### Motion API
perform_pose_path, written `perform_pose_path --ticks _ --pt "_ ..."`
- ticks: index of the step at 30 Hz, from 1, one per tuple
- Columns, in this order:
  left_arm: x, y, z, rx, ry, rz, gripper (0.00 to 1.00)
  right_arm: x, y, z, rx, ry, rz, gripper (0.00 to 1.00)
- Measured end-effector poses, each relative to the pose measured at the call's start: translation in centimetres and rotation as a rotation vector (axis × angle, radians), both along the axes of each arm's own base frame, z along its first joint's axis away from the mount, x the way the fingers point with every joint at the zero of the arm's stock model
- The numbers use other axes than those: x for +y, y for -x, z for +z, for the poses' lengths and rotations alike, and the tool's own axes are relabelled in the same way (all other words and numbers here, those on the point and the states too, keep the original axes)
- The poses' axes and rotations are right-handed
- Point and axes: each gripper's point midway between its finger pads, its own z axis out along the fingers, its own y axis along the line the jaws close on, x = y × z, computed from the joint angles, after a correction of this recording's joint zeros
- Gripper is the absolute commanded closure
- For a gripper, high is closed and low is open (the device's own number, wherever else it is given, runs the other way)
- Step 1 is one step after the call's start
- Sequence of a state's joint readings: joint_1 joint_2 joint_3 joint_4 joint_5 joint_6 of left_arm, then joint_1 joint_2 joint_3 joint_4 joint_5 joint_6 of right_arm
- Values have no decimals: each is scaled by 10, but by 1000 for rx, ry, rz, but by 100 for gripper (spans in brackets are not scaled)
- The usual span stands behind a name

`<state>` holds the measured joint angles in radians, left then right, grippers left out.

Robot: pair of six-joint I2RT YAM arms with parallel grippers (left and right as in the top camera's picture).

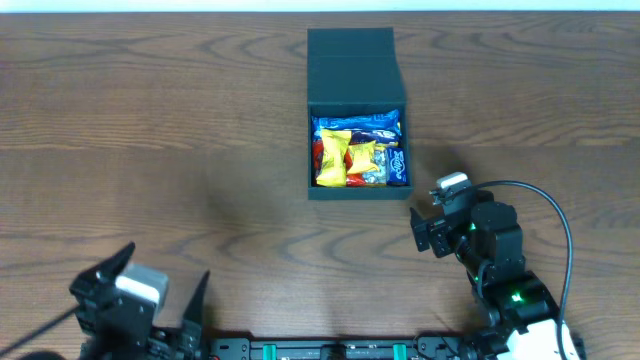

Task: Pack container
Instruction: 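Retract the left gripper to rest and move the right gripper to the box, then press the packets down inside the box with the right gripper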

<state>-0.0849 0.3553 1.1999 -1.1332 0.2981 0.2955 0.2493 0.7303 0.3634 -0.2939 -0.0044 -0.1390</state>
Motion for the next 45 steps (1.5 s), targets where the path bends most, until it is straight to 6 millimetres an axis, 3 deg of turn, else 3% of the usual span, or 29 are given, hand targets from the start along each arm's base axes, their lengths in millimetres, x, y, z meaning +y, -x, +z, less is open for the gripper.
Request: perform_pose_path --ticks 4,6,9,19,21,25,32,35,40,45 --pt "-7 7 -13 -59 31 -38 5 0 0 0 0 -1 0 1" --pt "-12 9 -31 -56 56 -61 5 0 0 0 0 -1 0 1" --pt "-24 3 -44 -77 95 -130 5 6 1 0 6 -29 19 1" --pt "-54 -52 -131 55 251 -242 5 32 -7 26 -45 -230 64 1" --pt "-53 -57 -157 125 269 -214 5 38 -7 38 -49 -275 70 1" --pt "-51 -63 -190 211 310 -166 5 52 -6 91 -118 -321 128 1" --pt "-40 -64 -210 284 317 -70 5 64 11 165 -146 -295 170 1" --pt "-37 -59 -221 338 312 -43 5 62 4 190 -176 -286 110 1" --pt "-35 -46 -239 431 306 -22 5 56 -24 180 -100 -310 -76 1" --pt "-35 -41 -245 467 304 -16 5 75 -50 152 18 -285 -123 1"
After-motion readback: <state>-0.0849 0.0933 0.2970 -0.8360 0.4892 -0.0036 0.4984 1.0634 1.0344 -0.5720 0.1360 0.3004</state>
